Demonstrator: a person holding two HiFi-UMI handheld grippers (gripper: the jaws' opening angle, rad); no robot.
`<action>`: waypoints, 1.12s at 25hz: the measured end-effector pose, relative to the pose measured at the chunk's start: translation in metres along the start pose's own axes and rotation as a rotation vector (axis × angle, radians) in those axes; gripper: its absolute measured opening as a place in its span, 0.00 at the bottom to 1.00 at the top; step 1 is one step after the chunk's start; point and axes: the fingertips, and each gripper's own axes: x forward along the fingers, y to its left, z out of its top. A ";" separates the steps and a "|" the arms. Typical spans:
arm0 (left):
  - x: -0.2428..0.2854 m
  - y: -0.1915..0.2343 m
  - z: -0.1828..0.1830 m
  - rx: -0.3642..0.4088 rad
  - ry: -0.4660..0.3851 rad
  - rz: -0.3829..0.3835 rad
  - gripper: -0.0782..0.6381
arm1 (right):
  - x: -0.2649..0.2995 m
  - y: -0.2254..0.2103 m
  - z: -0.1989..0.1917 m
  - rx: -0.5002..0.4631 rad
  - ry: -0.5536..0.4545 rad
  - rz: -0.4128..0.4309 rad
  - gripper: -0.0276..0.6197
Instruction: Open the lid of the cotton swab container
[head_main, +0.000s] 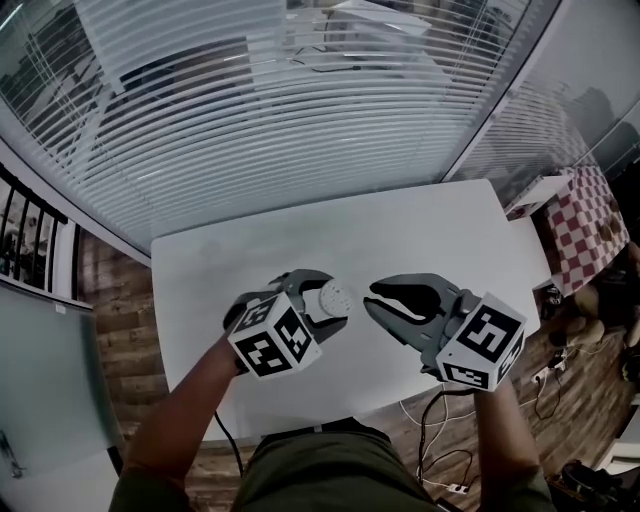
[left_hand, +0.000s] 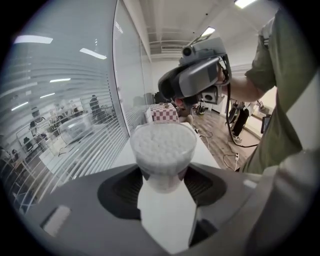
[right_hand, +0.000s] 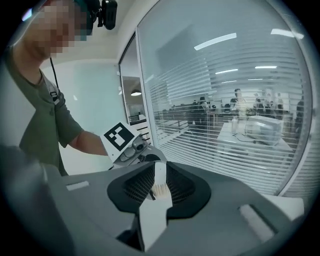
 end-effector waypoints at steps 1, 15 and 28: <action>-0.002 -0.002 -0.001 0.000 0.002 -0.001 0.48 | 0.002 0.004 0.003 -0.021 0.014 0.005 0.14; -0.027 -0.011 -0.013 0.021 0.025 -0.001 0.48 | 0.048 0.047 0.003 -0.255 0.293 0.087 0.36; -0.027 -0.024 -0.013 0.042 0.008 -0.013 0.48 | 0.073 0.056 -0.023 -0.264 0.574 0.113 0.47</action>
